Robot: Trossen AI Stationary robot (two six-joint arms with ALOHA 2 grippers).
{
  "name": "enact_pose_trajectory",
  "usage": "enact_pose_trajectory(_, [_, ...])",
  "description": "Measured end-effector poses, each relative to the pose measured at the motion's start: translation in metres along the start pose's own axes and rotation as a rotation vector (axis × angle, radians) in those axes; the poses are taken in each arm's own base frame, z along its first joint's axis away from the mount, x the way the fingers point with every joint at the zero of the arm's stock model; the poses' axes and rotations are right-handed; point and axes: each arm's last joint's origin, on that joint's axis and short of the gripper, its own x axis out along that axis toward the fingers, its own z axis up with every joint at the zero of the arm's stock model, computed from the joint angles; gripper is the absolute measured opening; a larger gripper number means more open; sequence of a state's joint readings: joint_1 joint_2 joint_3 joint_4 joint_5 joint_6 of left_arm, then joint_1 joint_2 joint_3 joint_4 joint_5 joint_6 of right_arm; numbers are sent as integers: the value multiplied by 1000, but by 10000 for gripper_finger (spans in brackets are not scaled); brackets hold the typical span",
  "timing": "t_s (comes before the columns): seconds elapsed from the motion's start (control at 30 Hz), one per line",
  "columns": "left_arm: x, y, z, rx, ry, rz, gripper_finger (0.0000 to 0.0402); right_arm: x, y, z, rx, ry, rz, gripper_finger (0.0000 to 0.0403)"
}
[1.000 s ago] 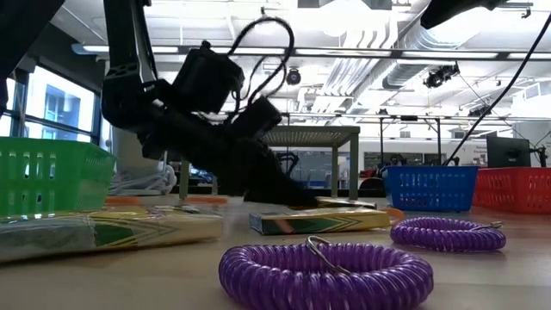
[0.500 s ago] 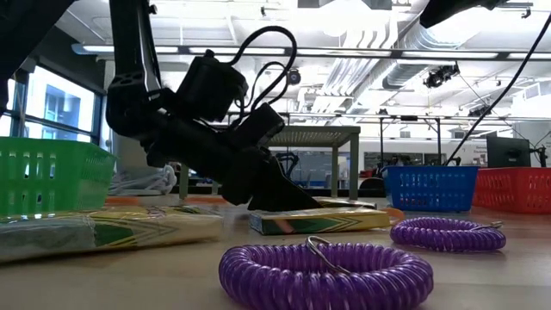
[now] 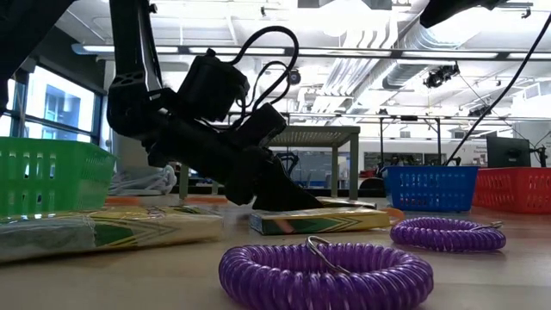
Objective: Pick & Place Office Desk Supplies
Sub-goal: Put the crayon box into the green bin
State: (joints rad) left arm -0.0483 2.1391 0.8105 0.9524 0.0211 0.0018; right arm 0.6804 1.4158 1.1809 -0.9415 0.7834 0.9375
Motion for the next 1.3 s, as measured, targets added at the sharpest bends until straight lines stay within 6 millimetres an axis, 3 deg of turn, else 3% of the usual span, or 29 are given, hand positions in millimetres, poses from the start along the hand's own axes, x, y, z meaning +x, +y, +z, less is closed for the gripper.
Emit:
enact_pose_trajectory(0.4, [-1,-3,1,-47,8,-2,195,0,0,0,-7,-1,-1,29])
enact_pose_trajectory(0.6, [-10,-6,14,-57,72,3,172,0,0,0,-18,-2,-1,29])
enact_pose_trajectory(1.0, [-48,-7,54,-49,210,72,148,0,0,0,-22,-4,1,29])
enact_pose_trajectory(1.3, [-92,-29,92,-29,217,100,148,0,0,0,-36,-5,1,29])
